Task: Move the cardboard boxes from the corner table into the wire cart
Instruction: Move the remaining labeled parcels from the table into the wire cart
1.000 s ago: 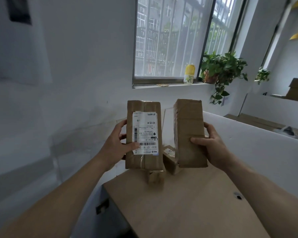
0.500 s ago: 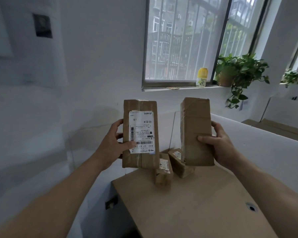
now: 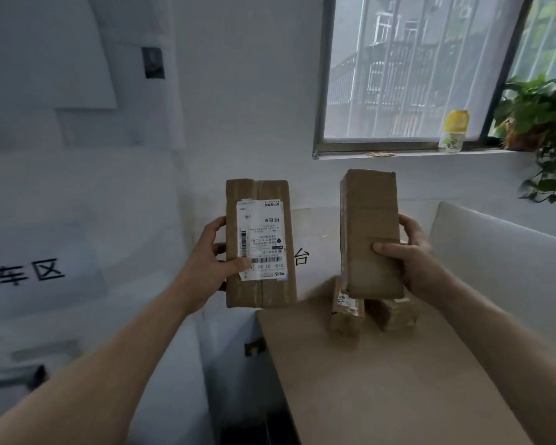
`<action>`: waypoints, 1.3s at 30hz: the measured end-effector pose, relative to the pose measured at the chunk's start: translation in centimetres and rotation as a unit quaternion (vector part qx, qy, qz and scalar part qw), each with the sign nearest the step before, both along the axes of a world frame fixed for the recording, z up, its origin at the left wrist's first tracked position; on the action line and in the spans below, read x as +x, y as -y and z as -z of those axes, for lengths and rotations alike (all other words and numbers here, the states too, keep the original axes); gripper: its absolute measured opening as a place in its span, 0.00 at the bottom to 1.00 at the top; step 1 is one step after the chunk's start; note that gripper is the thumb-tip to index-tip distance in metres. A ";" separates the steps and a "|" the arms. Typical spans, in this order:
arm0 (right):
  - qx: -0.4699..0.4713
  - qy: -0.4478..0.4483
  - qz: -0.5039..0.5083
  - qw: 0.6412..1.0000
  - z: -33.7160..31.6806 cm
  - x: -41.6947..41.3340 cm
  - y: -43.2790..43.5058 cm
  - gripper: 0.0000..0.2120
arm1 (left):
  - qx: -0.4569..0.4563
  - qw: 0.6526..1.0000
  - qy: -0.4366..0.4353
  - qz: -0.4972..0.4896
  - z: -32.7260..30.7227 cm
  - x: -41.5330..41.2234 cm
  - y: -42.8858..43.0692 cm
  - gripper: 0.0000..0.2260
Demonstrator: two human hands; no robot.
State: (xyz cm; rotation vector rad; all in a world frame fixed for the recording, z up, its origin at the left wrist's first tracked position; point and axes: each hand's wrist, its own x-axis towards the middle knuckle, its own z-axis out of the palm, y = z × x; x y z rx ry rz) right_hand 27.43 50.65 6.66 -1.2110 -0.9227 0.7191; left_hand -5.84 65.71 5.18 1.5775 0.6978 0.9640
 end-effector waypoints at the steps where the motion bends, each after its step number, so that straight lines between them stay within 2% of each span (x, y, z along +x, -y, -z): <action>1: -0.001 -0.002 -0.008 1.000 0.1 -0.3 -0.3 0.34 | -0.001 1.000 0.002 -0.009 0.0 -0.7 0.4 0.36; 5: -0.010 0.005 -0.046 0.999 0.3 -2.4 -1.4 0.34 | -0.003 0.999 0.001 -0.049 0.0 -3.8 1.9 0.36; 10: -0.012 0.019 -0.082 0.996 -0.2 -5.9 -2.7 0.30 | -0.006 0.995 0.008 -0.101 -0.1 -7.8 3.5 0.36; 18: -0.013 0.039 -0.142 0.989 -1.3 -14.3 -2.9 0.31 | -0.020 0.989 0.023 -0.144 -0.2 -16.4 7.5 0.36; 28: -0.011 0.044 -0.275 0.960 0.0 -32.7 -1.4 0.29 | -0.040 0.970 0.020 -0.238 2.0 -34.2 17.1 0.36; 33: -0.013 0.031 -0.358 0.933 1.2 -42.3 -0.2 0.36 | -0.036 0.954 0.019 -0.296 2.8 -43.0 22.6 0.38; 36: -0.013 0.028 -0.402 0.915 1.8 -47.8 0.0 0.39 | -0.031 0.940 0.025 -0.339 3.0 -47.7 25.8 0.36; 39: -0.012 0.031 -0.439 0.898 2.0 -53.1 -0.1 0.39 | -0.029 0.925 0.033 -0.377 3.2 -51.8 28.7 0.38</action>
